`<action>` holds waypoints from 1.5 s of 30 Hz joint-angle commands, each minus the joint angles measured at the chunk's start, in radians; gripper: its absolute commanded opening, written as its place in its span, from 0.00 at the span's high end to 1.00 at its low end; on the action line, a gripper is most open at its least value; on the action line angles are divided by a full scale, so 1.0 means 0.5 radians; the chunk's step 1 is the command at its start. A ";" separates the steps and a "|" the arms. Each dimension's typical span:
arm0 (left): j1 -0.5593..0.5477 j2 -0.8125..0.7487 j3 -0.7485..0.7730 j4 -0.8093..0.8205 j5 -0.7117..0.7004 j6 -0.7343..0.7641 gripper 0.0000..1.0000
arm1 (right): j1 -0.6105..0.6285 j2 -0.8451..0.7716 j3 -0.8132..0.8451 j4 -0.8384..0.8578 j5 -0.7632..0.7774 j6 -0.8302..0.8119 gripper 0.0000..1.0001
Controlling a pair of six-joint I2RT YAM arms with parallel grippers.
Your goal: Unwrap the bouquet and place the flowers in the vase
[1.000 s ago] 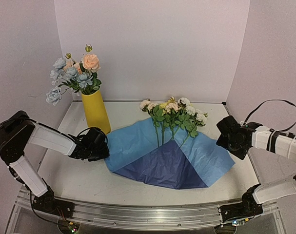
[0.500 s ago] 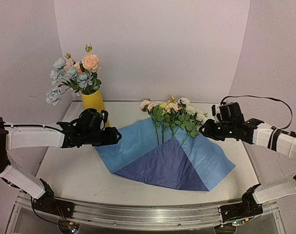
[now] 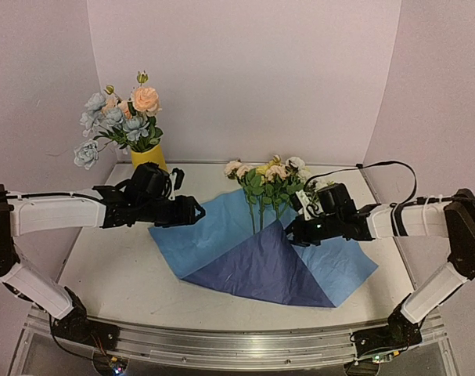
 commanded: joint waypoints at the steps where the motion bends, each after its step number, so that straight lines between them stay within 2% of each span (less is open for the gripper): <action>1: 0.012 0.081 0.120 -0.002 0.073 0.072 0.36 | 0.238 -0.131 -0.089 0.347 -0.438 0.002 1.00; 7: 0.011 0.214 0.212 -0.001 0.275 0.145 0.37 | 0.605 -0.250 -0.174 0.487 -0.575 0.091 1.00; 10: 0.007 0.321 0.260 -0.002 0.516 0.206 0.38 | 0.775 -0.370 -0.211 0.451 -0.560 0.127 1.00; 15: -0.040 0.407 0.290 -0.002 0.791 0.259 0.39 | 0.889 -0.406 -0.180 0.128 -0.393 0.044 1.00; 18: -0.178 0.458 0.308 -0.002 0.877 0.292 0.40 | 0.897 -0.357 -0.121 -0.136 -0.265 -0.051 1.00; 22: -0.295 0.484 0.272 -0.003 0.876 0.260 0.42 | 0.993 -0.289 -0.134 -0.263 -0.153 -0.035 1.00; 30: -0.299 0.359 0.167 -0.004 0.443 0.162 0.40 | 1.376 -0.084 -0.186 -0.210 0.269 0.337 1.00; 34: -0.293 0.340 0.162 -0.001 0.248 0.100 0.39 | 1.383 -0.069 -0.177 -0.219 0.417 0.371 1.00; 38: -0.295 0.368 0.197 0.024 0.205 0.165 0.39 | 1.338 -0.293 -0.052 -0.321 0.738 0.418 1.00; 42: -0.301 0.490 0.282 0.068 0.126 0.267 0.41 | 0.928 -0.439 0.005 -0.406 0.806 0.409 0.95; 43: -0.306 0.537 0.308 0.099 0.101 0.296 0.41 | 0.785 -0.456 0.022 -0.406 0.827 0.382 0.91; 45: -0.325 0.598 0.368 0.139 0.068 0.363 0.42 | 0.607 -0.455 0.071 -0.406 0.912 0.345 0.72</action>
